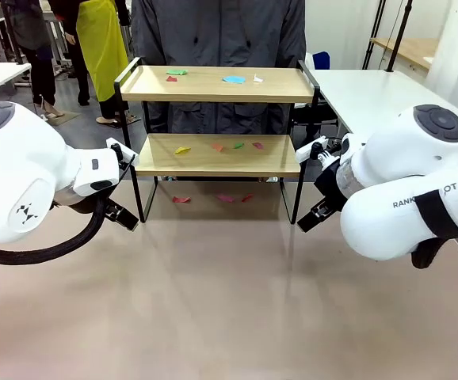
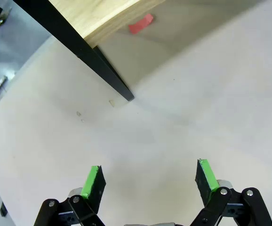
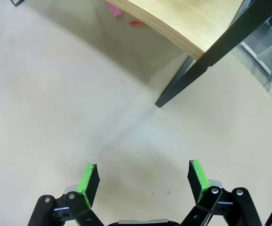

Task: Clean the shelf.
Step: Pick up the Duster handed by the human.

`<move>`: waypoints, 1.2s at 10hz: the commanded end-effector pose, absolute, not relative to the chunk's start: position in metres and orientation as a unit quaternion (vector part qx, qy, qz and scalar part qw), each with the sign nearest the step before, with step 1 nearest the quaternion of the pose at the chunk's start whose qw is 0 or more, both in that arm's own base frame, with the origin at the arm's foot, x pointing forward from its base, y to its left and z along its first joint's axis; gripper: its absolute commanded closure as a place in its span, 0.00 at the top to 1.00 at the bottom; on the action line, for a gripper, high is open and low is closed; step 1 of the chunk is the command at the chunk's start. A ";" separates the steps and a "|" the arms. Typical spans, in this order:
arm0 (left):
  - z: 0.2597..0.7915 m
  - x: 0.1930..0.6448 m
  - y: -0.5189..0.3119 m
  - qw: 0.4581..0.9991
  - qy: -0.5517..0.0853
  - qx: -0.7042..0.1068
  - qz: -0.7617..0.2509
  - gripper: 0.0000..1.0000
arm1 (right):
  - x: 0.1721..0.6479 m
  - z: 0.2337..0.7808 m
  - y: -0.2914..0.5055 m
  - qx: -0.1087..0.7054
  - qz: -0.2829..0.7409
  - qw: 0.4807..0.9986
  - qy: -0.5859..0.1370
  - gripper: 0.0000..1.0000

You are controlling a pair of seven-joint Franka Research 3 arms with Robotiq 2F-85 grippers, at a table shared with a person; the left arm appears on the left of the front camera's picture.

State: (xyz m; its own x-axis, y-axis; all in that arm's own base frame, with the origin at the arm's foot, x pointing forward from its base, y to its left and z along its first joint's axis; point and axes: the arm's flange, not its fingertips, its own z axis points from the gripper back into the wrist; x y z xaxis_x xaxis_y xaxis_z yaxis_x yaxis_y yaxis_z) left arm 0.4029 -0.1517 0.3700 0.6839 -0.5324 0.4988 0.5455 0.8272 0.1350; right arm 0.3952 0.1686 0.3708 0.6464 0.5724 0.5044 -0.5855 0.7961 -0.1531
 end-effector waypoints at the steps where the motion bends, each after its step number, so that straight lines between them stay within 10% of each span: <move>1: 0.370 0.403 -0.152 0.917 -0.268 -0.012 -0.294 1.00 | 0.395 0.371 0.168 0.012 0.319 0.907 -0.274 1.00; 12: 0.520 0.395 -0.022 0.810 -0.333 -0.188 -0.443 1.00 | 0.367 0.556 0.065 0.145 0.394 0.817 -0.397 1.00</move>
